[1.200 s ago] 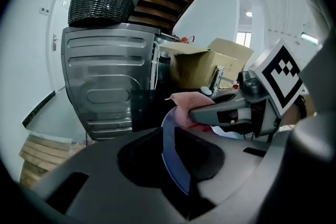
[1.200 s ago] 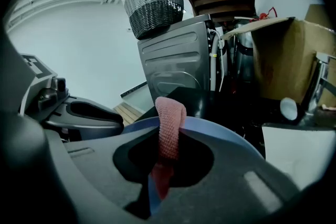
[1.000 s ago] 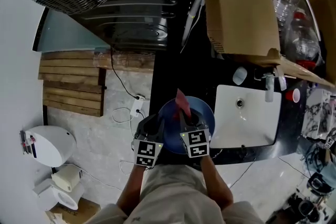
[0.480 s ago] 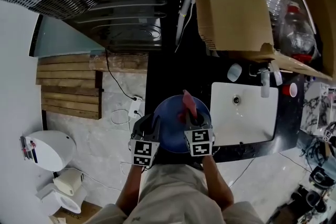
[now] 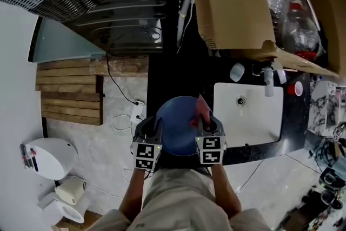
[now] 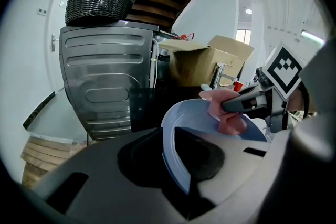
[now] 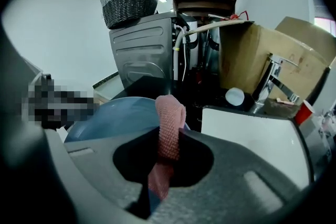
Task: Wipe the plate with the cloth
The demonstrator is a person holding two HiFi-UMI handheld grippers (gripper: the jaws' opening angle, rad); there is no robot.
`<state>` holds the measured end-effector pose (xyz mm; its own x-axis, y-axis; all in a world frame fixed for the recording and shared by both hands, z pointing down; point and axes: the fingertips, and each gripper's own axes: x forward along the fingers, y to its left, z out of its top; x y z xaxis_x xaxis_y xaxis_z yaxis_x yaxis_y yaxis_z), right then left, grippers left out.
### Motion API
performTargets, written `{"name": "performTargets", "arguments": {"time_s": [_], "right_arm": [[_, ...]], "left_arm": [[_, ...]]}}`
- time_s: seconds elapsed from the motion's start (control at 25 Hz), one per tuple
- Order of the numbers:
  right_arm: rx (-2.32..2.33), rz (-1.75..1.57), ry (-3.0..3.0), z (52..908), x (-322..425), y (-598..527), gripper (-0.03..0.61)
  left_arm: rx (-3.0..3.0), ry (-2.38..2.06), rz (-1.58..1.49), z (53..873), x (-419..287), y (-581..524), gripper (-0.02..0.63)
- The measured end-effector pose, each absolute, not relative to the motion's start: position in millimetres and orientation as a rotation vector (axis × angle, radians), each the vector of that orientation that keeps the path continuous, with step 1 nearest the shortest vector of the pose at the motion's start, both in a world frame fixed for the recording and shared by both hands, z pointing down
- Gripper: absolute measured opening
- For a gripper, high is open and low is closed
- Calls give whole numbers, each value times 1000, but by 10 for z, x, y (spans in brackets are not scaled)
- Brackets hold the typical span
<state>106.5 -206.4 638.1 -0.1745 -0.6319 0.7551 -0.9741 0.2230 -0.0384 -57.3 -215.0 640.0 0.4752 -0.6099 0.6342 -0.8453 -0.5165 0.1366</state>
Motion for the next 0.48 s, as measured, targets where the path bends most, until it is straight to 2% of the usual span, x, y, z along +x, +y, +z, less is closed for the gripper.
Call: {"name": "performTargets", "arguments": {"time_s": [0.48], "right_arm": [[1579, 668, -1889, 6027, 1273, -1951, 26]], "left_arm": [[2283, -1251, 675, 6334, -671, -2058, 69]]}}
